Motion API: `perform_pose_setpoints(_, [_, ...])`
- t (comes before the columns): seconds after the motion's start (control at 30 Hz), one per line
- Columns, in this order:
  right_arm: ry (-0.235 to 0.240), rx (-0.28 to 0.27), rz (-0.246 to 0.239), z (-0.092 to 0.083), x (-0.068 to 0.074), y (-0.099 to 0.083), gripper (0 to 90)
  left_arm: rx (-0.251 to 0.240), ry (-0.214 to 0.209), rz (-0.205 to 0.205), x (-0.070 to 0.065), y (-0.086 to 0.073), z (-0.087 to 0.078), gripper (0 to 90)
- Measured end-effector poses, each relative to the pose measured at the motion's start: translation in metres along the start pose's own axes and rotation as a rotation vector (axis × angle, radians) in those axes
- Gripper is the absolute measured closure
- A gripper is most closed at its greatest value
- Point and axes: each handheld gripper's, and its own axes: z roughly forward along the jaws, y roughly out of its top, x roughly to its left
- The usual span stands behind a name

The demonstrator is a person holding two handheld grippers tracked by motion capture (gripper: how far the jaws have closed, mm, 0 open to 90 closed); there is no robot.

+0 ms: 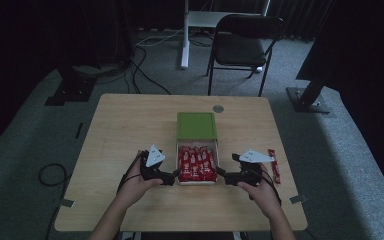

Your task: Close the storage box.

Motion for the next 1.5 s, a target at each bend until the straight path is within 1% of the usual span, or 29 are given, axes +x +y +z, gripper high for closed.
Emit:
perform_pose_setpoints(0.23, [-0.007, 0.004, 0.009, 0.004, -0.004, 0.004, 13.3, 0.002, 0.005, -0.010, 0.003, 0.002, 0.003, 3.8])
perform_pose_setpoints(0.3, [-0.010, 0.005, 0.006, 0.005, -0.005, 0.005, 13.3, 0.004, 0.001, -0.012, 0.003, 0.002, 0.003, 3.8])
perform_pose_setpoints(0.43, [-0.012, 0.008, 0.011, 0.006, -0.006, 0.006, 13.3, 0.006, -0.007, -0.032, 0.006, 0.002, 0.005, 3.8])
perform_pose_setpoints(0.57, [-0.009, 0.007, 0.015, 0.008, -0.007, 0.007, 13.3, 0.005, -0.001, -0.037, 0.009, 0.003, 0.007, 3.8])
perform_pose_setpoints(0.6, [-0.008, 0.006, 0.017, 0.009, -0.008, 0.007, 13.3, 0.006, 0.003, -0.032, 0.010, 0.004, 0.007, 3.8])
perform_pose_setpoints(0.77, [-0.008, 0.005, 0.022, 0.011, -0.009, 0.008, 13.3, 0.008, 0.005, -0.035, 0.011, 0.005, 0.009, 3.7])
perform_pose_setpoints(0.9, [-0.010, -0.005, 0.040, 0.013, -0.012, 0.010, 13.3, 0.007, 0.007, -0.037, 0.013, 0.008, 0.010, 3.7])
perform_pose_setpoints(1.1, [-0.028, -0.005, 0.038, 0.015, -0.016, 0.015, 13.3, 0.006, 0.010, -0.030, 0.014, 0.012, 0.013, 3.8])
perform_pose_setpoints(1.17, [-0.032, -0.006, 0.035, 0.016, -0.017, 0.016, 13.3, 0.006, 0.012, -0.034, 0.014, 0.013, 0.014, 3.8])
perform_pose_setpoints(1.3, [-0.033, -0.008, 0.045, 0.018, -0.019, 0.017, 13.3, 0.008, 0.013, -0.035, 0.016, 0.014, 0.015, 3.8])
perform_pose_setpoints(1.4, [-0.028, -0.012, 0.044, 0.020, -0.020, 0.017, 13.3, 0.011, 0.019, -0.030, 0.017, 0.015, 0.016, 3.8])
perform_pose_setpoints(1.5, [-0.030, -0.015, 0.046, 0.021, -0.021, 0.018, 13.3, 0.011, 0.020, -0.033, 0.019, 0.016, 0.017, 3.8])
